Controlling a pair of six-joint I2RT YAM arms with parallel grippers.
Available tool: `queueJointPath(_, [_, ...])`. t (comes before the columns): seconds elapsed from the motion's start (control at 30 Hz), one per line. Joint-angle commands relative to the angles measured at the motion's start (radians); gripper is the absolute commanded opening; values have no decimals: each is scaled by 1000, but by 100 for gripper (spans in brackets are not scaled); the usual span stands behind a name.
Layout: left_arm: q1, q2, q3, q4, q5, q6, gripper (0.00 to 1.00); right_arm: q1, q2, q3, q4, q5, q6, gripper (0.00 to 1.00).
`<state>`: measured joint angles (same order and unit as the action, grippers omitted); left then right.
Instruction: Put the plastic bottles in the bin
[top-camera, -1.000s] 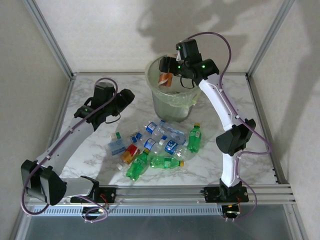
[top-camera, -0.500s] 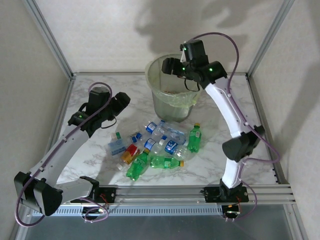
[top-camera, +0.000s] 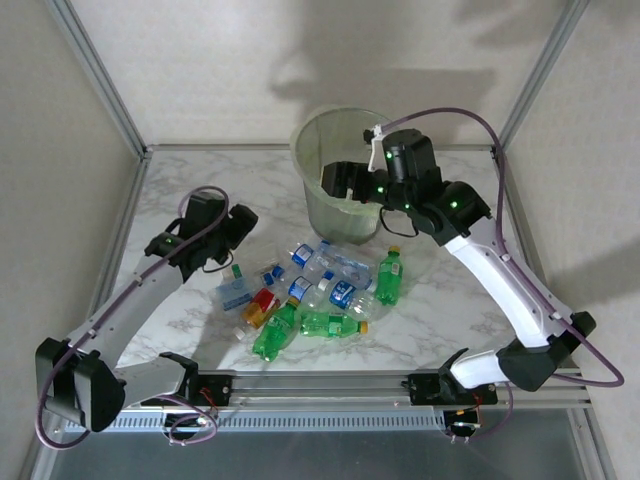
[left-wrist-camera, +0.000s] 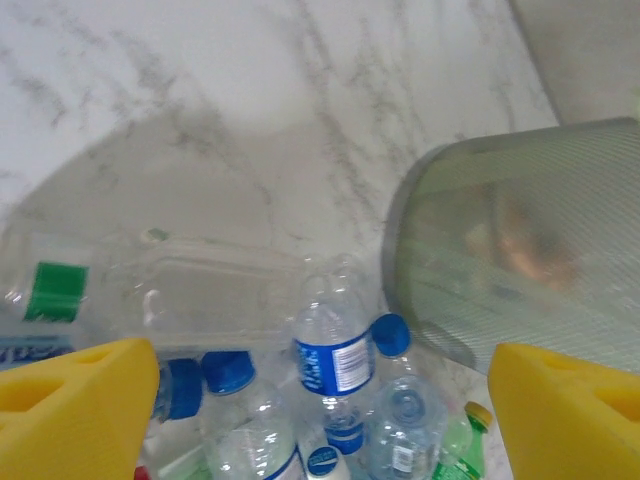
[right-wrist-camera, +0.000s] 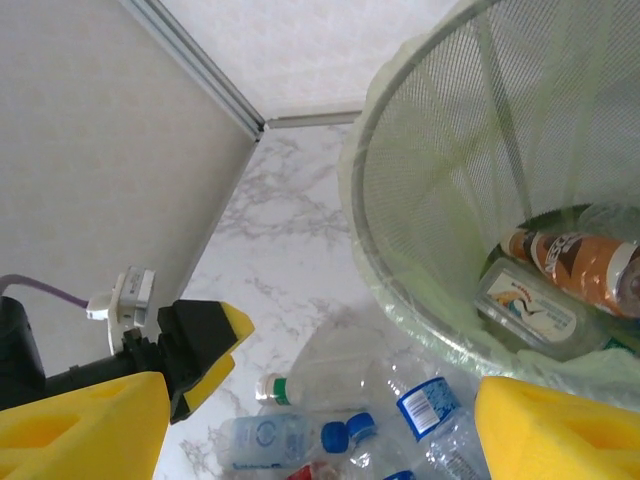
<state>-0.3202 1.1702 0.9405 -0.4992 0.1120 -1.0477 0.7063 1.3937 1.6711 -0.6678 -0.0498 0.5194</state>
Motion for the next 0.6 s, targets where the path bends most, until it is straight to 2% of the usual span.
queueJointPath(0.0, [-23, -49, -52, -65, -51, -119, 85, 25, -18, -39, 45, 14, 22, 80])
queueJointPath(0.2, [-58, -149, -74, -263, -123, -212, 84, 29, -23, -56, 40, 29, 16, 79])
queueJointPath(0.27, [-59, -209, -102, -283, -132, -262, 86, 29, -24, -68, 44, 37, 14, 80])
queueJointPath(0.37, [-57, -239, -148, -240, -123, -320, 86, 29, -12, -76, 53, 26, 20, 80])
queueJointPath(0.57, [-38, -109, -125, -115, -93, -326, 87, 29, 20, -47, 47, 4, 10, 80])
